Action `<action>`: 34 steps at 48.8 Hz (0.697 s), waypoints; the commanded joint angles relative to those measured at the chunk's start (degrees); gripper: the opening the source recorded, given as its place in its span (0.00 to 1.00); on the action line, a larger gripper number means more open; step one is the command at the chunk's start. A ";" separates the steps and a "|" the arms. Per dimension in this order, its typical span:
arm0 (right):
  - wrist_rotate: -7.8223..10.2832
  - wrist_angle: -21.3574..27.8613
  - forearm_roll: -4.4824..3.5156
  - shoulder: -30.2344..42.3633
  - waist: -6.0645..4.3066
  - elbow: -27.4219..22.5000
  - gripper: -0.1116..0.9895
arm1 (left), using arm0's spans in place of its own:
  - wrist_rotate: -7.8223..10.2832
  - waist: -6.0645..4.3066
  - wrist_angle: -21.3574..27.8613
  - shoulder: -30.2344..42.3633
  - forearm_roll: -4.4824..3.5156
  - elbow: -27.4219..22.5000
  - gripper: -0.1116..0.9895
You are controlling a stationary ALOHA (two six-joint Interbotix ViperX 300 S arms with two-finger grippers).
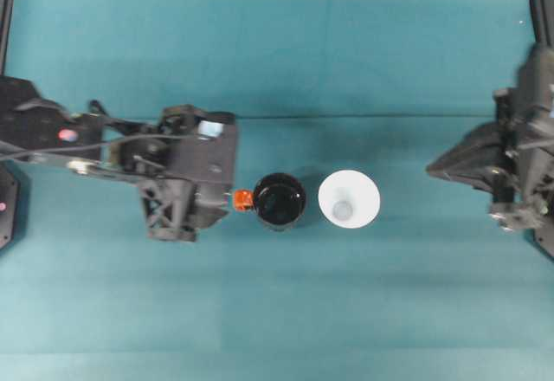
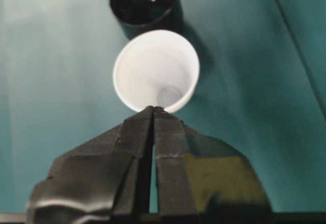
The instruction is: Put the paper cup into the moved red handle cup holder.
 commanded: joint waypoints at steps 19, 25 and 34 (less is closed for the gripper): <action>0.26 18.37 0.00 22.94 -0.97 -18.37 0.67 | -0.26 -0.88 -0.09 -6.68 0.09 4.75 0.92; 0.35 20.30 -2.29 28.48 -0.97 -23.12 0.94 | -0.26 -0.79 -0.09 -6.94 0.09 5.19 0.92; 0.53 20.13 -2.90 34.37 -0.97 -26.37 0.95 | -0.26 -0.88 -0.09 -7.29 0.09 5.89 0.92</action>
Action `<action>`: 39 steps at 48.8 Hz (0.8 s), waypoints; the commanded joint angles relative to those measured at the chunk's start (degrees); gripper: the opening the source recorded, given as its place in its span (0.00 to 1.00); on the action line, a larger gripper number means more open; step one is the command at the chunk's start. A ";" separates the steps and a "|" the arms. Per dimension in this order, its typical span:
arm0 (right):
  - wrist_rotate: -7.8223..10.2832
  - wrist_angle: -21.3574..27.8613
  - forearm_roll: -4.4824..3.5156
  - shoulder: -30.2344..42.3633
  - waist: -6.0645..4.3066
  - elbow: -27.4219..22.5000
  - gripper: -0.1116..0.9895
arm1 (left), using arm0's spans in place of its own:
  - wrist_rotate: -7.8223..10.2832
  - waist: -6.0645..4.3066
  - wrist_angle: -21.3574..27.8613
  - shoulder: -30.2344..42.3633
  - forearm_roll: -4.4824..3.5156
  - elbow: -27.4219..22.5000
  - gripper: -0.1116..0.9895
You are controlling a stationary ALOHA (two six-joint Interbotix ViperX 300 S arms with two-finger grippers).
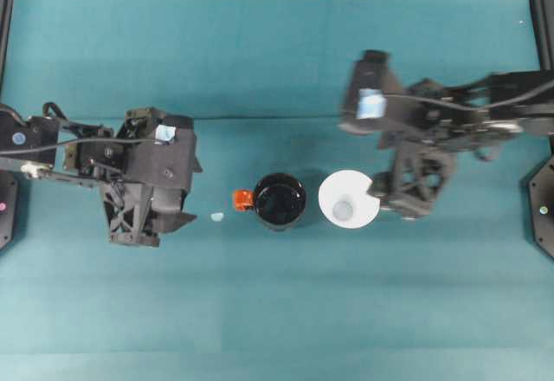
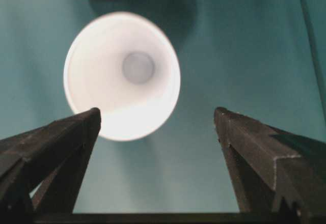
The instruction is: Put the paper cup into the moved red handle cup holder.
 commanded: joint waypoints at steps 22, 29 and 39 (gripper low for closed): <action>0.26 -3.52 -0.70 10.55 -0.26 -2.29 0.95 | -0.09 -0.09 -0.18 -1.14 0.18 0.09 0.92; 0.26 -6.24 -0.62 11.95 -0.79 -1.32 0.94 | -0.09 -0.09 -0.18 -1.05 0.18 0.18 0.92; 0.09 -6.86 -0.70 13.01 -1.41 -0.44 0.94 | -0.09 -0.18 -0.18 -0.97 0.18 0.18 0.92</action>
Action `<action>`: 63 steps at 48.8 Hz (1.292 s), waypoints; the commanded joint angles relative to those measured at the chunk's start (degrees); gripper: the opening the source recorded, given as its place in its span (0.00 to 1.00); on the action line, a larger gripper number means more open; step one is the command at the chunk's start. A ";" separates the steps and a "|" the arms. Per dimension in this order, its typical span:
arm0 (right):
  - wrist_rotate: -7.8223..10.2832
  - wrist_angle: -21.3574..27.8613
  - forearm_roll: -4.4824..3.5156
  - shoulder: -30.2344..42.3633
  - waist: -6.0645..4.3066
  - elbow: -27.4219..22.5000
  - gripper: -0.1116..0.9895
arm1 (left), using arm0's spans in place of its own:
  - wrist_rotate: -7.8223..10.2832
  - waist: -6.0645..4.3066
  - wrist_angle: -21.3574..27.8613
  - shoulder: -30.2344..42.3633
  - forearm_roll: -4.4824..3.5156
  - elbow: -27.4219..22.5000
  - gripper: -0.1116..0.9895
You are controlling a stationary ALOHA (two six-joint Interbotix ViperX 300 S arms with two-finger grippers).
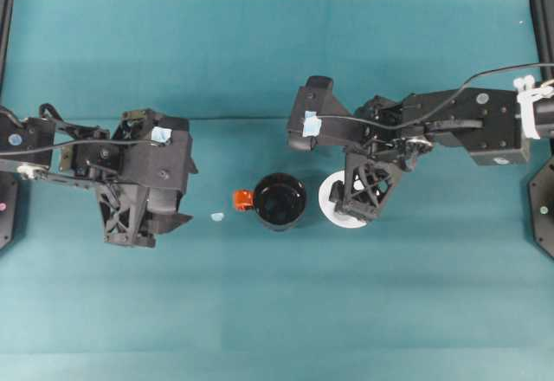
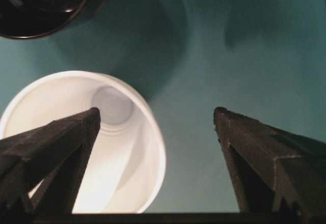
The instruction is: Put the paper cup into the moved red handle cup holder.
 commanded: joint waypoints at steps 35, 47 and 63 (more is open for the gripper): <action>0.00 1.32 2.11 0.53 0.35 0.09 0.01 | -0.09 -0.09 -0.18 -0.26 0.09 -0.44 0.92; -0.26 12.57 2.11 -3.43 -0.09 -5.98 0.00 | -0.09 -0.09 -0.18 -0.26 0.09 -0.53 0.92; -0.26 21.88 2.11 -2.99 -0.26 -20.65 0.00 | -0.09 -0.18 -0.18 -0.26 0.09 -0.53 0.92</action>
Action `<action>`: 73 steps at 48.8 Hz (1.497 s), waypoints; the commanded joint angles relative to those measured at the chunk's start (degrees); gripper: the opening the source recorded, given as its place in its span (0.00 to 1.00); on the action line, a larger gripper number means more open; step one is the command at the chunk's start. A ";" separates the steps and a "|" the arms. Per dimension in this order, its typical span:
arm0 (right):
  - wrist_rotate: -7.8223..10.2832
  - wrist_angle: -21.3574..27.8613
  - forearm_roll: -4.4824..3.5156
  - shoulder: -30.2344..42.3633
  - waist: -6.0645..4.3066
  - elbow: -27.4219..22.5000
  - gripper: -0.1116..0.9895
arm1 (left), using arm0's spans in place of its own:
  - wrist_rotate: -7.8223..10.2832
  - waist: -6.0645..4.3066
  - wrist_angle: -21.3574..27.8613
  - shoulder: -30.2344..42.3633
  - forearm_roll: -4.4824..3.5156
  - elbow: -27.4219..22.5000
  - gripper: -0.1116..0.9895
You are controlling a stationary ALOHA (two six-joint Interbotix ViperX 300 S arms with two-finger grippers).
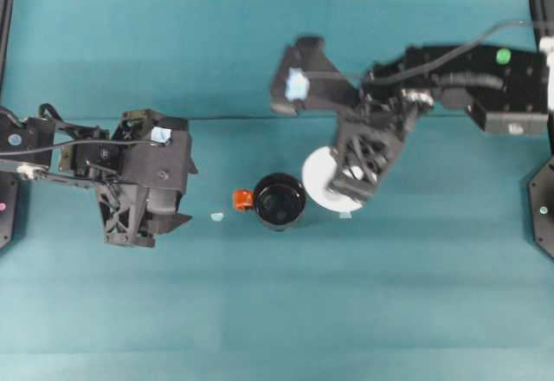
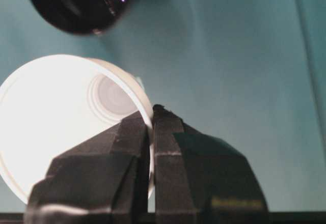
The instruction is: Put the paper cup into the moved red handle cup holder.
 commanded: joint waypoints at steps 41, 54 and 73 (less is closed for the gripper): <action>-2.20 -7.56 0.18 11.34 1.14 -7.56 0.00 | -0.09 0.00 -0.18 -0.26 0.09 -0.18 0.92; -2.11 -12.92 0.18 12.04 1.23 -2.46 0.00 | -0.09 -0.09 -0.18 -0.26 0.09 -0.18 0.92; -2.20 -14.77 0.18 13.01 2.11 -1.85 0.00 | -3.69 -0.09 -0.35 -0.26 0.00 -0.09 0.92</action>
